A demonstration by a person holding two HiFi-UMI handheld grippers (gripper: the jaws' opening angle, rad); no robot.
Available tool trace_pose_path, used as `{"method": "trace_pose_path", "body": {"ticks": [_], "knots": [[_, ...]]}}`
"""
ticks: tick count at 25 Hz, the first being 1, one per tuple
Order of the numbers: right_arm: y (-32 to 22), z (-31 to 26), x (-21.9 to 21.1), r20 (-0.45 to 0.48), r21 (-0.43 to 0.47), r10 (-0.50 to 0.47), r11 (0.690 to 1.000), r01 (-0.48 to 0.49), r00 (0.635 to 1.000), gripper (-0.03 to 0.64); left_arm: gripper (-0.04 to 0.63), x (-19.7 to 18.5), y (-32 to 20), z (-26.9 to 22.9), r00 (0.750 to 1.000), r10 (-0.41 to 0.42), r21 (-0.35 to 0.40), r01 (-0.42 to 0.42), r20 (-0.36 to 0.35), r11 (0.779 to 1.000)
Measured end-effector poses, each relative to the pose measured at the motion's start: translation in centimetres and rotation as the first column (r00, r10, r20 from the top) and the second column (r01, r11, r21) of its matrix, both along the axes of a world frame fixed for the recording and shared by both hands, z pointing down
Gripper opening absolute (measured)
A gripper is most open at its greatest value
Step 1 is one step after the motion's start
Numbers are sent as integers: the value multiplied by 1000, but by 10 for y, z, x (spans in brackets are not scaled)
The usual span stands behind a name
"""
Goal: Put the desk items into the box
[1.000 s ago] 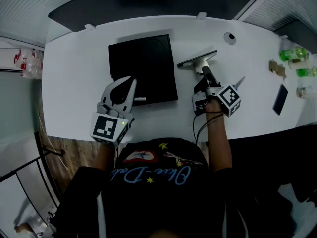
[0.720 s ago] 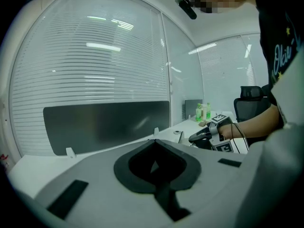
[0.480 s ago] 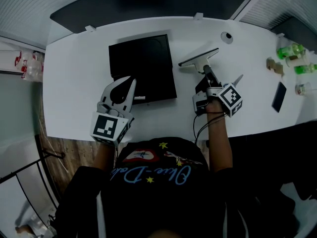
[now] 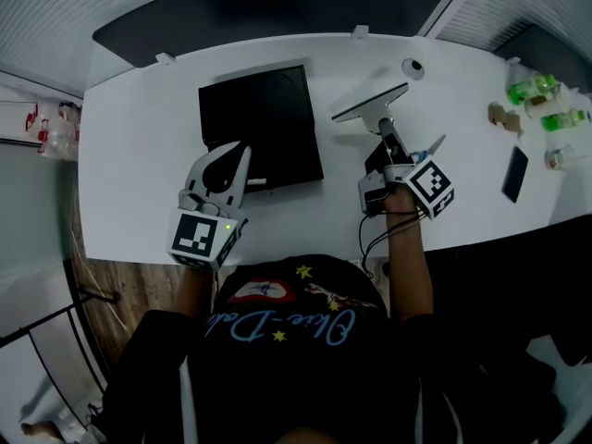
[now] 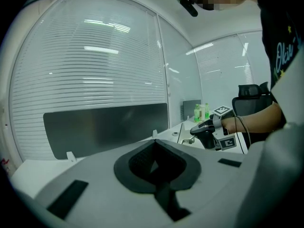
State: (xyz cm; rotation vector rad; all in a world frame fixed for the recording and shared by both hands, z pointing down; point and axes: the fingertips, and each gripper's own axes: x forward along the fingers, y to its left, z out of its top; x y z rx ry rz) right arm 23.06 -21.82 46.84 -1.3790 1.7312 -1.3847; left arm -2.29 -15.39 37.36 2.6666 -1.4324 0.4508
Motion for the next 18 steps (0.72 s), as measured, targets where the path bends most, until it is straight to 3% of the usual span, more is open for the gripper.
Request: {"method": "trace_pose_path", "body": {"ticks": [18], "knots": [[22, -45, 4, -32, 88, -1, 996, 3, 999, 15, 9, 2, 17, -9, 1000, 1, 27, -1, 4, 1000]]}}
